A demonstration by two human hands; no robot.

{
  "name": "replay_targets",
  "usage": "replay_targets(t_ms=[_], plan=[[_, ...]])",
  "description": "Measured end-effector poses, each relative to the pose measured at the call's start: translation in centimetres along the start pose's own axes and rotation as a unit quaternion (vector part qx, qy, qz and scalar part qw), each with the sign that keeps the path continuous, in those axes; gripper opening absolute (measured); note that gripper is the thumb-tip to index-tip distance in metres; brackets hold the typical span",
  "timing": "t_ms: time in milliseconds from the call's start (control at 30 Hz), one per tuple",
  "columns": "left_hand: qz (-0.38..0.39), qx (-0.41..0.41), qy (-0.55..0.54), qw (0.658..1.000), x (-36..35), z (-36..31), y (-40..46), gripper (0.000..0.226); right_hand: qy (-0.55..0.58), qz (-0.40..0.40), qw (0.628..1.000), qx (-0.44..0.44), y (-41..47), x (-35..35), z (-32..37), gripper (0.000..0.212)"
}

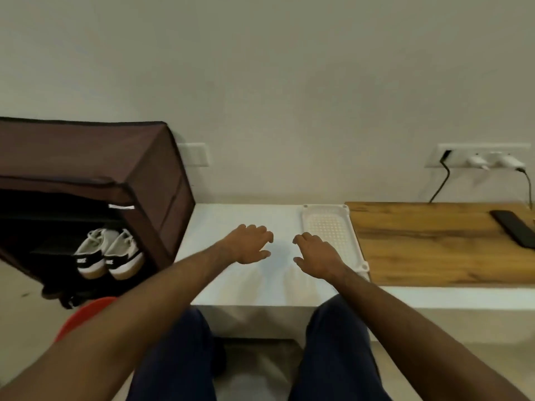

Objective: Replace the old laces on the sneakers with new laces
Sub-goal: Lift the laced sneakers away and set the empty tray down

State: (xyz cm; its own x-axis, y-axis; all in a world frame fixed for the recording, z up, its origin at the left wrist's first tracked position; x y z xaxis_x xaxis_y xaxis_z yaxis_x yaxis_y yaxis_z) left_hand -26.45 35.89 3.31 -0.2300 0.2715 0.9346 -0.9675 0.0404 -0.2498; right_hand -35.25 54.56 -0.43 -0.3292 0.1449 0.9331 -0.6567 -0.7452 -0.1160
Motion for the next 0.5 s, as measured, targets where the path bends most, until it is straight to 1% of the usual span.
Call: replay_targets(t_ms=[100,200,300,367,400,433,500], plan=[[0.028,0.022,-0.125,0.992,-1.8,-3.5,3.7,0.046,0.012,0.004,0.999,-0.047,-0.8,-0.6,-4.5,0.048],[0.074,0.058,-0.269,0.958,-4.0,-6.3,7.4,0.047,0.000,0.044,0.996,-0.080,-1.1,-1.9,-8.9,0.056],[0.095,0.085,-0.365,0.922,-5.3,-9.0,9.9,0.052,-0.049,0.099,0.992,-0.065,-1.7,-3.9,-11.9,0.054],[0.098,0.120,-0.433,0.888,-6.1,-10.4,11.3,0.058,-0.057,0.094,0.993,-0.048,-1.7,-5.2,-13.0,0.046],[0.094,0.143,-0.468,0.867,-6.4,-10.7,11.7,0.060,-0.060,0.077,0.994,-0.038,-1.7,-5.4,-13.1,0.043],[0.088,0.166,-0.505,0.842,-6.8,-10.9,12.3,0.060,-0.063,0.060,0.996,-0.032,-1.5,-5.6,-13.3,0.040],[0.080,0.215,-0.580,0.781,-7.5,-10.8,13.4,0.058,-0.073,0.033,0.996,-0.025,-1.1,-5.6,-13.5,0.036]])
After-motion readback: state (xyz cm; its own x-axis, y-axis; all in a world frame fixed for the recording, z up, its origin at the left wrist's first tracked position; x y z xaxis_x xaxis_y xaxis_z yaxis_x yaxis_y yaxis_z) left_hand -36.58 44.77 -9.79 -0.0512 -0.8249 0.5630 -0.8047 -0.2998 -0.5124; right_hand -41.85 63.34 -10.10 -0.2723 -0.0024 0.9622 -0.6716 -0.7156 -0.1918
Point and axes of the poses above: each hand's wrist, its own y-axis towards the middle knuckle, its own x-axis out of the back of the hand, z = x × y, the point moved 2 cm from there along y, towards the middle knuckle, and after that the axes turned 11 degrees about y, right-handed, at the moved point
